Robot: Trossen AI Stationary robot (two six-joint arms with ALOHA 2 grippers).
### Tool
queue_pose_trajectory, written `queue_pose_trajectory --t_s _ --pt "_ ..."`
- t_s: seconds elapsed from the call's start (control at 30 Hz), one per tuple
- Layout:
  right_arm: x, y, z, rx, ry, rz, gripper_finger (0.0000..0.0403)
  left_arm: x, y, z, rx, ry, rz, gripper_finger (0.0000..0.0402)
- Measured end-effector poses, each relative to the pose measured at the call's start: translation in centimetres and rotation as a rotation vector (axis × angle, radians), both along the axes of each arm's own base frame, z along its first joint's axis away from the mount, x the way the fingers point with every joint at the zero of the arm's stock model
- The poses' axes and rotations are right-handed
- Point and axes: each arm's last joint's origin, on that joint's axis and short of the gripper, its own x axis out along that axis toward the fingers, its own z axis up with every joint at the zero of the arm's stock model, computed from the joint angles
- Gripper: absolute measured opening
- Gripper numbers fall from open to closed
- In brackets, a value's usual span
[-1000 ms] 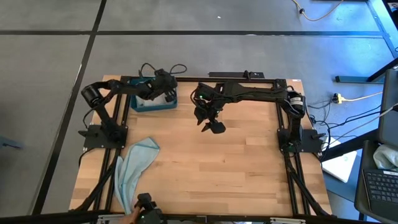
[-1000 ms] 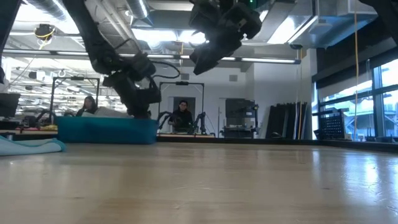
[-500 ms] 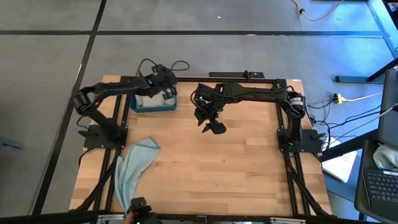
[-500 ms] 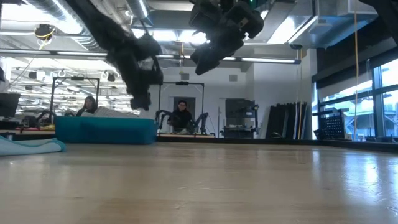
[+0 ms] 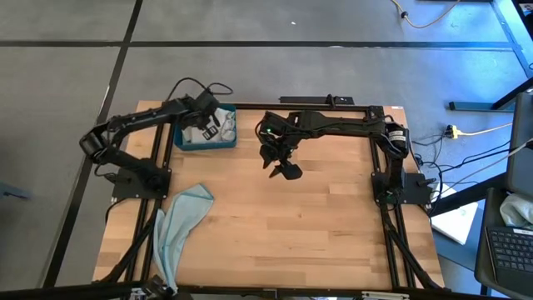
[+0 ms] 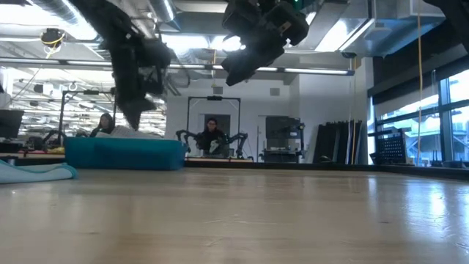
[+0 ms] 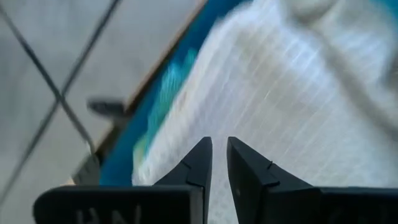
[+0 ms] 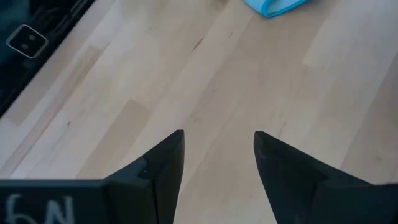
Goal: Fold microfiber towels
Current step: Put the gray towel into the blue bin
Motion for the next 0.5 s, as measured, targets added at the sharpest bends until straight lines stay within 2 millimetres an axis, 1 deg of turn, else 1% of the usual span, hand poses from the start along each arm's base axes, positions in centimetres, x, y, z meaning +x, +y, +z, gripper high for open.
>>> queue_pose_trajectory --t_s 0.1,0.2,0.37,0.5 --pt "0.0 0.2 0.0 0.034 -0.001 0.015 0.0195 -0.7 0.6 -1.2 -0.051 0.039 0.082 0.0042" --pt "-0.1 0.5 0.0 0.048 0.007 0.023 0.0195 -1.6 0.9 -2.7 -0.077 0.133 0.147 0.0042" --pt "-0.1 0.5 0.0 0.048 0.014 0.027 0.0195 -3.0 1.0 -4.7 -0.094 0.239 0.206 0.0041" --pt "-0.1 0.5 0.0 0.047 0.013 0.028 0.0195 -3.8 1.0 -5.4 -0.109 0.258 0.233 0.0041"
